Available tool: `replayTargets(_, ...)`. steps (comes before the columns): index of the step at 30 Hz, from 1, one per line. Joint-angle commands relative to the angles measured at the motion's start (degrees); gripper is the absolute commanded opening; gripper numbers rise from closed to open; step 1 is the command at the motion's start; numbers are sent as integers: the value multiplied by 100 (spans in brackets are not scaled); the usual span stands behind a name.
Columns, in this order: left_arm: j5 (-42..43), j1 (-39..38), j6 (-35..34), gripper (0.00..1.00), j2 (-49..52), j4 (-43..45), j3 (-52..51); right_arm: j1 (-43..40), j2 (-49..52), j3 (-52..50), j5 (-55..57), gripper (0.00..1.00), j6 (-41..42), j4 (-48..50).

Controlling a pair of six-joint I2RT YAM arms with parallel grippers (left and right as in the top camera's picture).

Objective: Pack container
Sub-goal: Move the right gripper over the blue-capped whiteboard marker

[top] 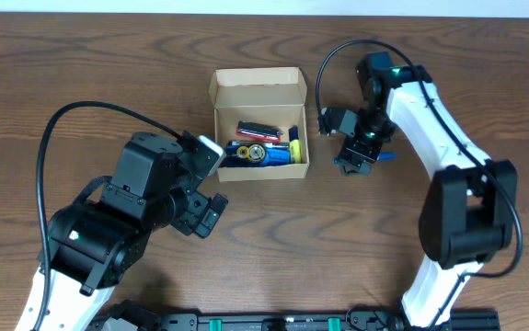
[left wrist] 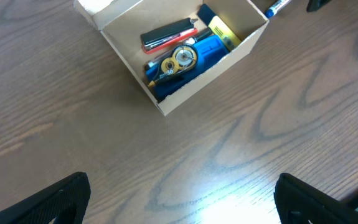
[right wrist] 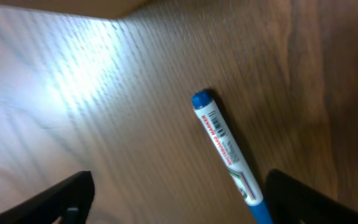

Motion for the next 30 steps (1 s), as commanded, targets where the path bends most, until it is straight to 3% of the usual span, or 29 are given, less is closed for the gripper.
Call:
replayTargets(1,15,20,-42,95,4,-15,68,-46,212,24,256,97,-74,96)
replayTargets(19,15,20,-42,95,4,-15,68,-540,275,-87,-61,96,-74,448)
replayTargets(30,15,20,-42,95,4,-15,68,-612,275,-669,-149,93,-20,1128)
